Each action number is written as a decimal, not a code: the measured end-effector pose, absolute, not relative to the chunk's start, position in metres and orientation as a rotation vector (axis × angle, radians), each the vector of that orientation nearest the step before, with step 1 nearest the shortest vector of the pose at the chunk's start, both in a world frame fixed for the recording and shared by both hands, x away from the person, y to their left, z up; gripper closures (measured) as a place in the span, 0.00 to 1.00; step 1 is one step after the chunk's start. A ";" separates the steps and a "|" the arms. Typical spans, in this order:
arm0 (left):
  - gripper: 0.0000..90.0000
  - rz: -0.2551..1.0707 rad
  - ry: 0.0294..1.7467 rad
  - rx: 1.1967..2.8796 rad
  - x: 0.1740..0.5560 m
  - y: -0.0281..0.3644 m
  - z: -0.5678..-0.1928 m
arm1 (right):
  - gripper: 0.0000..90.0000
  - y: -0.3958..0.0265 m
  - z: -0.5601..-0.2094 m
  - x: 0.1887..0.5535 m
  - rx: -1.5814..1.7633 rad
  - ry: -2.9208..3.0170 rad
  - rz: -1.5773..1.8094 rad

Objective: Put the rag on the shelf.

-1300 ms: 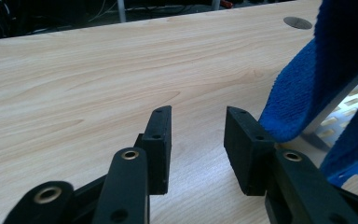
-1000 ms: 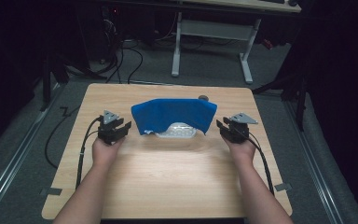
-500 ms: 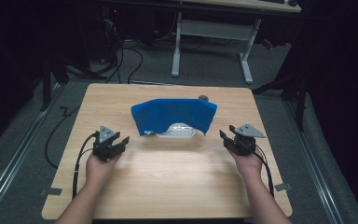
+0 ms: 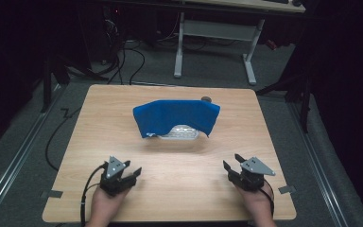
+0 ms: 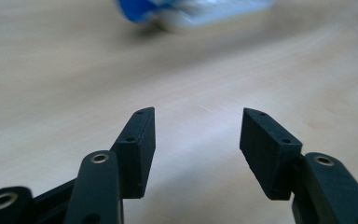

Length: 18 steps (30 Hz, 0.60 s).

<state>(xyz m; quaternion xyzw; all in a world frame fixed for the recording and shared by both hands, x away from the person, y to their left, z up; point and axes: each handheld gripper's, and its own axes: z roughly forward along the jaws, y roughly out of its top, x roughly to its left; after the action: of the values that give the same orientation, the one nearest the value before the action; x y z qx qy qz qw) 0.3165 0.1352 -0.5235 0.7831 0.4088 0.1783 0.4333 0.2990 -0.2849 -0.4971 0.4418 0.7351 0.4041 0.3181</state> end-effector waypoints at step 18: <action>0.47 0.399 0.895 2.043 0.301 0.107 -0.527 | 0.45 -0.258 -0.516 0.281 1.088 2.062 1.056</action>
<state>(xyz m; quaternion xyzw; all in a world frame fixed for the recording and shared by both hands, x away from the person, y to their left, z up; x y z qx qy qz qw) 0.3008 0.1067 -0.5266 0.8167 0.3577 0.1593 0.4239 0.2814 -0.2579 -0.5157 0.4071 0.7717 0.3953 0.2872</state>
